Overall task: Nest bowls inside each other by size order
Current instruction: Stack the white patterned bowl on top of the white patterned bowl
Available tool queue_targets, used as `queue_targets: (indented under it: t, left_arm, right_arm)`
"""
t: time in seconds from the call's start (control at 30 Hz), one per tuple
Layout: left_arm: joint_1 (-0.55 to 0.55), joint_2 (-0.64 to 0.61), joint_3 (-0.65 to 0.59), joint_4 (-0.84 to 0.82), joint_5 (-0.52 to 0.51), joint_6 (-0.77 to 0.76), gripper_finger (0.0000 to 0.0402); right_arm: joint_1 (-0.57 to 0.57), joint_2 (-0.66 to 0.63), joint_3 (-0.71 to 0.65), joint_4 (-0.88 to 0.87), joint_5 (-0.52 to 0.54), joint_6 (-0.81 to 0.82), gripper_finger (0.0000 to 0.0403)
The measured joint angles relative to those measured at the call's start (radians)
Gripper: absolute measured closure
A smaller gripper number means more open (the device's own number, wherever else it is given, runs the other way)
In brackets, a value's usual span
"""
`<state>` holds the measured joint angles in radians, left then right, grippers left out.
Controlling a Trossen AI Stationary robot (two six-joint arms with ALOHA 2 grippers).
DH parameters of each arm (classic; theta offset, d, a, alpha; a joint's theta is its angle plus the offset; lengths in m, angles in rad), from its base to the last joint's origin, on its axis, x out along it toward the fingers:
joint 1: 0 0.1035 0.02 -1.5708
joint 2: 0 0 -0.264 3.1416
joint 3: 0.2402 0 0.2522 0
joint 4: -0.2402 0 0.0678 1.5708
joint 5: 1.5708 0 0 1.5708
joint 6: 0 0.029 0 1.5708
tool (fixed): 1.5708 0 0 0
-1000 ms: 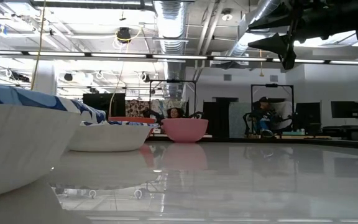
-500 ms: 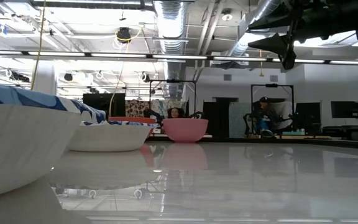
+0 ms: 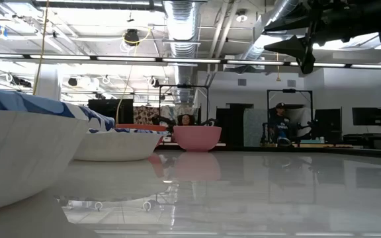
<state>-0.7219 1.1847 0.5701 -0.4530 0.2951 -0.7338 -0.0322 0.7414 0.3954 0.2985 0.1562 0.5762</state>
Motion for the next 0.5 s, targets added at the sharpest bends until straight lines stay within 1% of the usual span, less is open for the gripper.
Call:
queue_targets:
  t: [0.23, 0.5]
  left_arm:
    - [0.0, 0.0, 0.0, 0.0, 0.04, -0.042, 0.0399]
    - [0.0, -0.001, 0.039, -0.007, 0.04, -0.113, 0.04]
  right_arm:
    - [0.0, 0.0, 0.0, -0.001, 0.0, 0.0, 0.0196]
    - [-0.003, 0.0, 0.0, -0.001, 0.001, -0.002, 0.0196]
